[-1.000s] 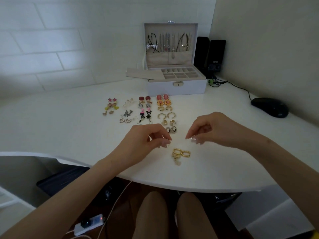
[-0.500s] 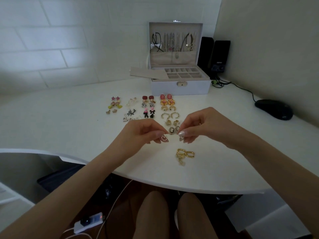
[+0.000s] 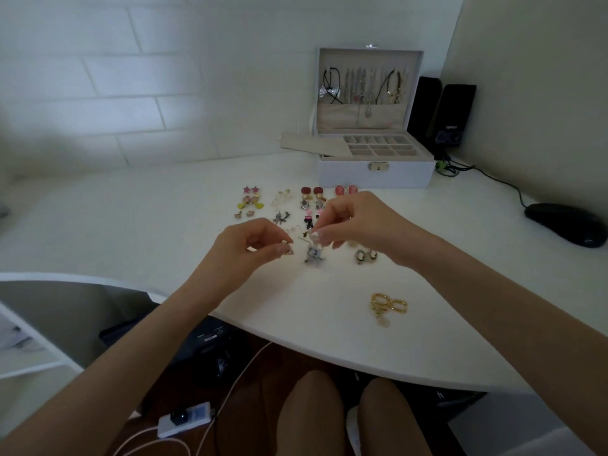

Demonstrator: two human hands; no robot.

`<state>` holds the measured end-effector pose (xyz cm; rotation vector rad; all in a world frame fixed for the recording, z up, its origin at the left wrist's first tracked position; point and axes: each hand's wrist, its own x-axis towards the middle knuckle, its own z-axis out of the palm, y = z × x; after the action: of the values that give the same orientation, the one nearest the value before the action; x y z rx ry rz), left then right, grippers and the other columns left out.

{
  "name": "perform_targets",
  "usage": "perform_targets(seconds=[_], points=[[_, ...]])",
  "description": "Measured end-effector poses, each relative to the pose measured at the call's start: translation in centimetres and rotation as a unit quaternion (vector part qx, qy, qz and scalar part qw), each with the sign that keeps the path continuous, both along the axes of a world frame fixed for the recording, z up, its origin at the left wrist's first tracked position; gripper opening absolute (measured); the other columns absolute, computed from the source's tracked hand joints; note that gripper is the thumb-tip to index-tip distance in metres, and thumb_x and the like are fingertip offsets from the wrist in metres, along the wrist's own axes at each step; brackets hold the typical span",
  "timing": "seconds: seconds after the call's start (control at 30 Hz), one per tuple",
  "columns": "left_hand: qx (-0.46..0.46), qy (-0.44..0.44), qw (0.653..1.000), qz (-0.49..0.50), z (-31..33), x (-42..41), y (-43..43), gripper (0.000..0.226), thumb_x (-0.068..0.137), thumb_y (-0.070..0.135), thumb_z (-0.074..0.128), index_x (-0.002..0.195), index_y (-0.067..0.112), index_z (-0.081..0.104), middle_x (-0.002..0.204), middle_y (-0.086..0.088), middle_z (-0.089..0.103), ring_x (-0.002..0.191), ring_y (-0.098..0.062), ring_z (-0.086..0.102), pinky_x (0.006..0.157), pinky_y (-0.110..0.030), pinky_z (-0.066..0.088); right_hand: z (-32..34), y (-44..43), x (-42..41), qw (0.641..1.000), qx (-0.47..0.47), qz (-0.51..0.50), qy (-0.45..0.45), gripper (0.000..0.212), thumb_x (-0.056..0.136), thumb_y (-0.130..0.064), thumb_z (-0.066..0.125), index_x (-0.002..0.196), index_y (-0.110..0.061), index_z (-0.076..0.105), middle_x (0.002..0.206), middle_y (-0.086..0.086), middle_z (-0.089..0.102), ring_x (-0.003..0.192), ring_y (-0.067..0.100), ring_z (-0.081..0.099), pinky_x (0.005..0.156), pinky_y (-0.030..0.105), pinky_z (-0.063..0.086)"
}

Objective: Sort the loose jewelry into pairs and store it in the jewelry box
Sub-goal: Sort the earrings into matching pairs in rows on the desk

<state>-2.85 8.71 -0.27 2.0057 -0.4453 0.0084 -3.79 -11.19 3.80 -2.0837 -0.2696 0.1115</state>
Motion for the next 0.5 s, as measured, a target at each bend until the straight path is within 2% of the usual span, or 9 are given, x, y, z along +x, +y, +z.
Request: perform_targets(seconds=[0.07, 0.13, 0.3, 0.5], points=[[-0.017, 0.007, 1.0, 0.002, 0.1, -0.1, 0.8, 0.005, 0.084, 0.013, 0.065, 0.086, 0.018, 0.067, 0.082, 0.001, 0.072, 0.071, -0.001, 0.063, 0.063, -0.009, 0.046, 0.1, 0.9, 0.7, 1.0, 0.01, 0.01, 0.01, 0.007, 0.078, -0.011, 0.073, 0.08, -0.006, 0.069, 0.064, -0.003, 0.069, 0.061, 0.004, 0.063, 0.064, 0.017, 0.052], [-0.034, 0.022, 0.999, -0.006, 0.3, -0.3, 1.3, 0.005, 0.085, 0.011, 0.064, 0.088, 0.014, 0.066, 0.082, 0.0, 0.073, 0.07, -0.001, 0.063, 0.06, -0.008, 0.045, 0.1, 1.6, 1.1, 1.0, 0.006, 0.019, 0.011, 0.008, 0.077, -0.012, 0.074, 0.082, -0.006, 0.071, 0.065, -0.003, 0.07, 0.062, 0.005, 0.063, 0.064, 0.018, 0.052], [-0.038, 0.039, 0.998, -0.041, 0.4, -0.5, 1.7, 0.009, 0.085, 0.011, 0.063, 0.09, 0.017, 0.066, 0.07, 0.007, 0.069, 0.07, -0.004, 0.062, 0.063, -0.013, 0.046, -0.2, 2.6, 1.4, 0.995, 0.072, 0.042, 0.059, 0.008, 0.079, -0.004, 0.07, 0.085, -0.001, 0.07, 0.07, 0.008, 0.07, 0.065, 0.014, 0.066, 0.068, 0.023, 0.054], [-0.076, 0.043, 0.994, -0.06, 0.2, -1.1, 1.6, 0.005, 0.081, 0.013, 0.067, 0.082, 0.017, 0.066, 0.072, 0.006, 0.068, 0.071, -0.005, 0.06, 0.063, -0.012, 0.046, -0.2, 2.5, 0.8, 0.988, 0.12, 0.062, 0.074, 0.013, 0.08, -0.003, 0.067, 0.092, -0.006, 0.073, 0.082, 0.014, 0.07, 0.072, 0.017, 0.066, 0.077, 0.027, 0.056]])
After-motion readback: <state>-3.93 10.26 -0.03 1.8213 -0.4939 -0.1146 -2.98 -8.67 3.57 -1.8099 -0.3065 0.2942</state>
